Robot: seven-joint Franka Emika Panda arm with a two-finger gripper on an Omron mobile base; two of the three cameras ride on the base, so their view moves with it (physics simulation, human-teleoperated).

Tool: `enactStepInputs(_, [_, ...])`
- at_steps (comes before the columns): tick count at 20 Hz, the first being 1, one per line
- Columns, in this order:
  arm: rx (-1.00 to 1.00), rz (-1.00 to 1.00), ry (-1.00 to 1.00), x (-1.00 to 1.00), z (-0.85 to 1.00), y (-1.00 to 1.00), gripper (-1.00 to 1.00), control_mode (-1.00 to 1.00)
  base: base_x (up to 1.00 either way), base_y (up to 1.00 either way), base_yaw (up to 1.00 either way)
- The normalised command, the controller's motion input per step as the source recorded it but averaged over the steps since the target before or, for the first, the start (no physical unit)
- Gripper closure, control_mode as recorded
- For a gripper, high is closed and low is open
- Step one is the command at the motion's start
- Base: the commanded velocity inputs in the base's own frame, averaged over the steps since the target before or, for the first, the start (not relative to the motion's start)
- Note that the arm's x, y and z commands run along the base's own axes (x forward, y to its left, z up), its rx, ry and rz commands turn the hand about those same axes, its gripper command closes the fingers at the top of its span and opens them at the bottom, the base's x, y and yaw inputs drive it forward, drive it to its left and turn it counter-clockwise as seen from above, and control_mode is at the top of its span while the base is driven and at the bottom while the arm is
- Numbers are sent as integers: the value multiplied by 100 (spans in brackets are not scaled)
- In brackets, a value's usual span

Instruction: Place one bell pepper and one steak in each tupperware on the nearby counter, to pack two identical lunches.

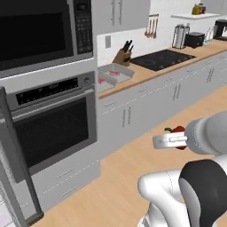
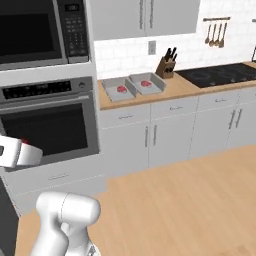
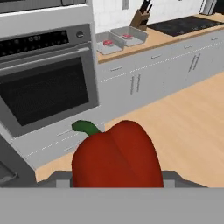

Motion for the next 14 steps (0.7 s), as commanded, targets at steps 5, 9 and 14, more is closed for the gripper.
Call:
enactStepInputs(5, [0, 0, 0, 0, 0, 0, 100, 100, 100, -64, 11])
enactStepInputs(9, [0, 0, 0, 0, 0, 0, 100, 100, 100, -64, 14])
enactStepInputs(14, [0, 0, 0, 0, 0, 0, 100, 100, 100, -59, 21])
